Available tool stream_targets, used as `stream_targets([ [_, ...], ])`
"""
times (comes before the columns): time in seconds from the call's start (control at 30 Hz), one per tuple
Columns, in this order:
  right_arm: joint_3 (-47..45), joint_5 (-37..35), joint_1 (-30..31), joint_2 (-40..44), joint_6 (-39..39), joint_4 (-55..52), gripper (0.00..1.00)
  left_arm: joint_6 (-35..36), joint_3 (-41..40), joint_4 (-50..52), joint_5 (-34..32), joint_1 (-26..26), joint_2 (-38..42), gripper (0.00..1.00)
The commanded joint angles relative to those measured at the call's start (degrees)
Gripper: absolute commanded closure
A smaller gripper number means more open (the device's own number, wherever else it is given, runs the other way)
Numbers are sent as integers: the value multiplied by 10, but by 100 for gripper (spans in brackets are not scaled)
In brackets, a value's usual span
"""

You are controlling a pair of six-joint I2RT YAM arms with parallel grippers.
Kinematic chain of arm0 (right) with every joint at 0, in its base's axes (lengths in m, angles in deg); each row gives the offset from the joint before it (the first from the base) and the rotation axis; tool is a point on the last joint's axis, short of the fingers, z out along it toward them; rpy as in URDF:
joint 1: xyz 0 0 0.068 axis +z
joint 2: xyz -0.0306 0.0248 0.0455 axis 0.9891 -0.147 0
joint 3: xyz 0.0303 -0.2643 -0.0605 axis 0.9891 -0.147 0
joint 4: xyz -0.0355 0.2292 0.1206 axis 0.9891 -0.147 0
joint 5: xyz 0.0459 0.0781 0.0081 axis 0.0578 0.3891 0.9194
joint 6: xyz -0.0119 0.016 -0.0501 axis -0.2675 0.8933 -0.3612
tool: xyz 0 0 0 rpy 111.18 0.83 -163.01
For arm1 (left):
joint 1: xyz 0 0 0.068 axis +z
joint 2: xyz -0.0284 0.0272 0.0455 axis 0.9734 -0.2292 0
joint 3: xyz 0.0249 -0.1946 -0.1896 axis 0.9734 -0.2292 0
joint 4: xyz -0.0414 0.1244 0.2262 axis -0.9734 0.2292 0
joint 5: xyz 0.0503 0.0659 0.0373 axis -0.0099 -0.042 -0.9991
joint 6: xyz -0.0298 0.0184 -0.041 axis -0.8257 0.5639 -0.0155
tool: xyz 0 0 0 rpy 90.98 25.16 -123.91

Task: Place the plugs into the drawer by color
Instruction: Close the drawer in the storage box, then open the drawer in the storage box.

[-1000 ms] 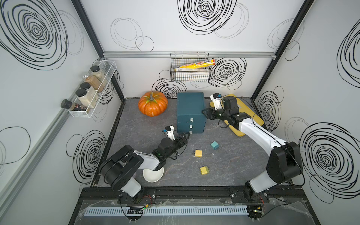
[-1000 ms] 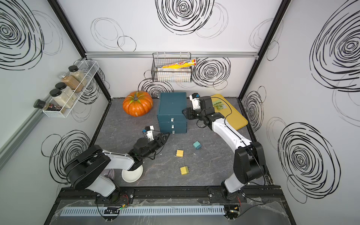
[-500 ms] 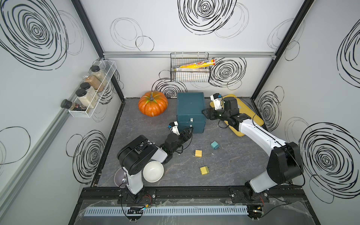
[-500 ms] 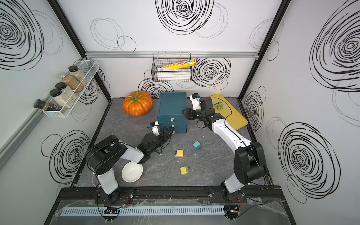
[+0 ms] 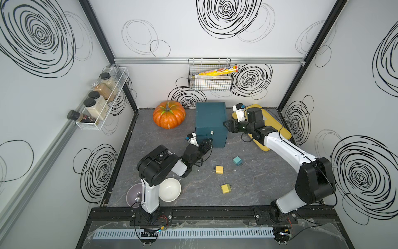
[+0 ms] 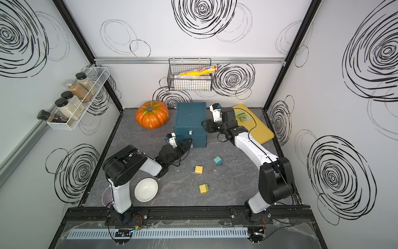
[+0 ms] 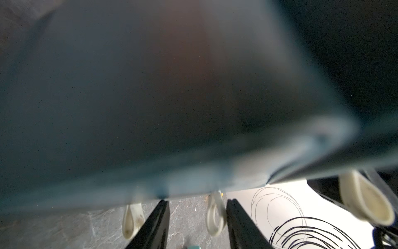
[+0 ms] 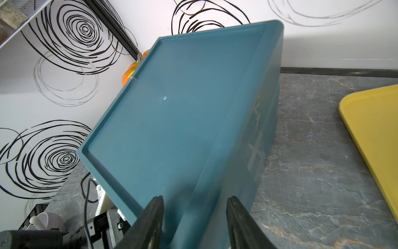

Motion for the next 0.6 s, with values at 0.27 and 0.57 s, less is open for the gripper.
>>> stream_targets([
  [0.27,-20,-9,-1,-16,-4,-40,49,-2,26,-64,23,8,-28,97],
  [0.57,-16,-7,0,-31,-2,-37,49,-1,-57,-88,37,1,31,100],
])
